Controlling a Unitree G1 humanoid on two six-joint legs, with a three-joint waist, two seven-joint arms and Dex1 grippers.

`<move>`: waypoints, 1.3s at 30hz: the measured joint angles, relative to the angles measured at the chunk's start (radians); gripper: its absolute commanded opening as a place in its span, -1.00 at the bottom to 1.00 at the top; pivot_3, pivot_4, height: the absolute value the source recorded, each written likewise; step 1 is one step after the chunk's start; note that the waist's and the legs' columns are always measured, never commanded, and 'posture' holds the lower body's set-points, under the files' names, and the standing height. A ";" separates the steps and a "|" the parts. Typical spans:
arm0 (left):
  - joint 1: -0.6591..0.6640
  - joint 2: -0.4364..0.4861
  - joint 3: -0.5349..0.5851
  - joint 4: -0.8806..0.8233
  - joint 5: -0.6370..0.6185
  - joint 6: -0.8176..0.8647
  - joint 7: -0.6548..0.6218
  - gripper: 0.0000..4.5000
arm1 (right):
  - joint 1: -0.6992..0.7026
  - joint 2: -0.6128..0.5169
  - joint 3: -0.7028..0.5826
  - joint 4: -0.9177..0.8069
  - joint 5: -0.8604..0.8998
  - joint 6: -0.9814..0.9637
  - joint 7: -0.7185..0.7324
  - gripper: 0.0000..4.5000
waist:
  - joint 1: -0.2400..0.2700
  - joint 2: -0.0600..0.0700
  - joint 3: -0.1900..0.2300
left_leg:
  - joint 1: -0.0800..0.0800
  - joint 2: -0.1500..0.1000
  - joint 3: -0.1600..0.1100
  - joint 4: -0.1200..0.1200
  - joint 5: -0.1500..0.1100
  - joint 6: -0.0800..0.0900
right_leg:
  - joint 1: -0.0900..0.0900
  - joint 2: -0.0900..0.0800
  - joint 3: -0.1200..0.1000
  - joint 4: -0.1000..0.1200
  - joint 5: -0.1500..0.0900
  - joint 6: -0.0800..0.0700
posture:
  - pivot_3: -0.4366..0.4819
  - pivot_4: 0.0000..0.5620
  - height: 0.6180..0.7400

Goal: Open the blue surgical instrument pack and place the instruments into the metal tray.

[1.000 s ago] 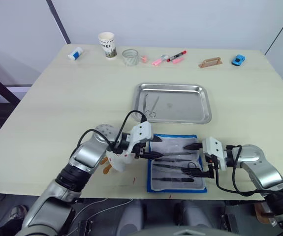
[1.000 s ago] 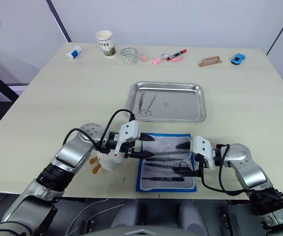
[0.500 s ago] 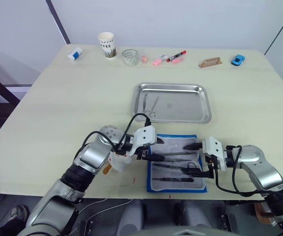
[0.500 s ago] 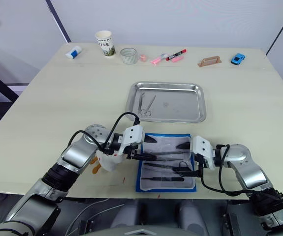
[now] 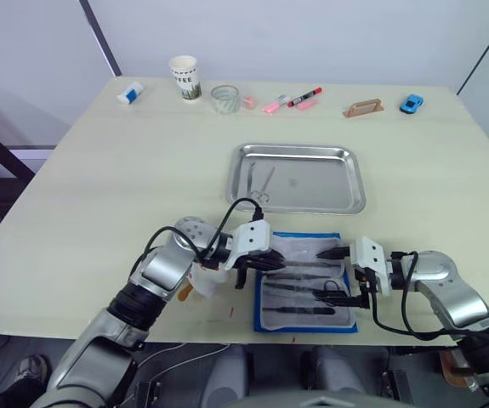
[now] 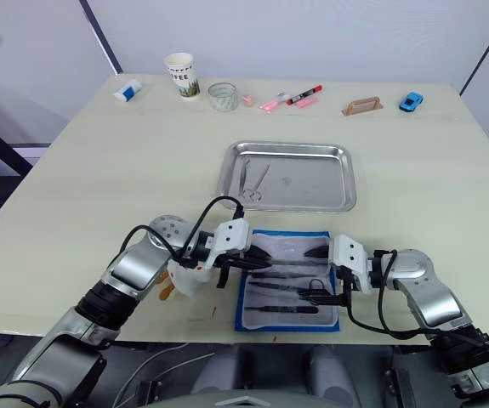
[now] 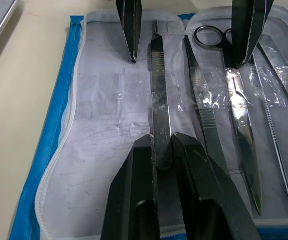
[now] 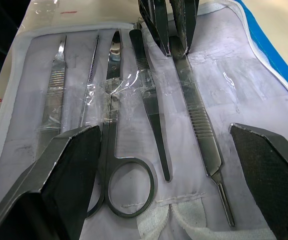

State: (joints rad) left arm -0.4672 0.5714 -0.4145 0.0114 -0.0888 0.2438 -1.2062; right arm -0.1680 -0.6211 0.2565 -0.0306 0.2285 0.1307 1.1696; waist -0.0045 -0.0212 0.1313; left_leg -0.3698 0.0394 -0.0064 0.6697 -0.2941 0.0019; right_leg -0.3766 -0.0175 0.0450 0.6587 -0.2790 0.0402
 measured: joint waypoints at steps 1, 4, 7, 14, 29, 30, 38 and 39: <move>0.000 0.000 0.000 0.000 0.002 -0.001 0.000 -0.85 | 0.000 0.000 0.000 0.000 0.000 0.000 0.000 1.00 | 0.000 0.000 0.000 | 0.000 0.000 0.000 0.000 0.000 0.000 | 0.000 0.000 0.000 0.000 0.000 0.000 | -0.05 -0.47 1.00; 0.000 -0.001 -0.001 0.000 0.009 -0.007 0.000 -0.85 | 0.000 0.000 0.000 0.000 0.000 0.000 0.000 1.00 | 0.000 0.000 0.000 | 0.000 0.000 0.000 0.000 0.000 0.000 | 0.000 0.000 0.000 0.000 0.000 0.000 | -0.05 -0.47 1.00; 0.000 -0.001 -0.002 -0.001 0.012 -0.010 0.000 -0.85 | 0.000 0.000 0.000 0.000 0.000 0.000 0.000 1.00 | 0.000 0.000 0.000 | 0.000 0.000 0.000 0.000 0.000 0.000 | 0.000 0.000 0.000 0.000 0.000 0.000 | -0.05 -0.47 1.00; -0.025 0.017 -0.003 -0.018 0.010 0.036 -0.036 -0.85 | 0.000 0.000 0.001 -0.001 0.000 0.000 -0.001 1.00 | -0.001 0.000 0.000 | 0.000 0.000 0.000 0.000 0.000 0.000 | 0.000 0.000 0.000 0.000 0.000 0.000 | -0.05 -0.47 1.00; -0.054 0.103 0.016 -0.120 -0.022 0.163 -0.087 -0.85 | -0.015 0.000 0.015 0.005 0.000 0.000 0.001 1.00 | -0.007 0.000 0.000 | 0.000 0.000 0.000 0.000 0.000 0.000 | 0.000 0.001 0.000 0.000 0.000 0.000 | -0.05 -0.47 1.00; -0.054 0.105 0.016 -0.121 -0.024 0.163 -0.087 -0.85 | -0.016 0.000 0.015 0.005 0.000 0.000 0.001 1.00 | -0.007 0.000 0.000 | 0.000 0.000 0.000 0.000 0.000 0.000 | 0.000 0.001 0.000 0.000 0.000 0.000 | -0.05 -0.47 1.00; -0.012 0.196 0.090 -0.167 -0.072 0.170 -0.099 -0.85 | -0.025 0.000 0.020 0.014 0.000 -0.001 0.006 1.00 | -0.007 0.000 0.001 | 0.000 0.001 0.000 0.000 0.000 0.000 | 0.000 0.000 0.000 0.000 0.000 0.000 | -0.05 -0.47 1.00; -0.006 0.210 0.096 -0.171 -0.074 0.170 -0.098 -0.85 | -0.027 0.000 0.021 0.015 0.000 -0.002 0.007 1.00 | -0.007 0.000 0.001 | 0.000 0.001 0.000 0.000 0.000 0.000 | 0.000 0.000 0.000 0.000 0.000 0.000 | -0.05 -0.47 1.00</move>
State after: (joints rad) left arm -0.4727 0.7809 -0.3187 -0.1601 -0.1629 0.4141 -1.3041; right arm -0.1949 -0.6208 0.2776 -0.0151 0.2285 0.1290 1.1768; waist -0.0115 -0.0212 0.1319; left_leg -0.3697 0.0401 -0.0066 0.6694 -0.2941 0.0019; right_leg -0.3768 -0.0170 0.0449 0.6586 -0.2791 0.0400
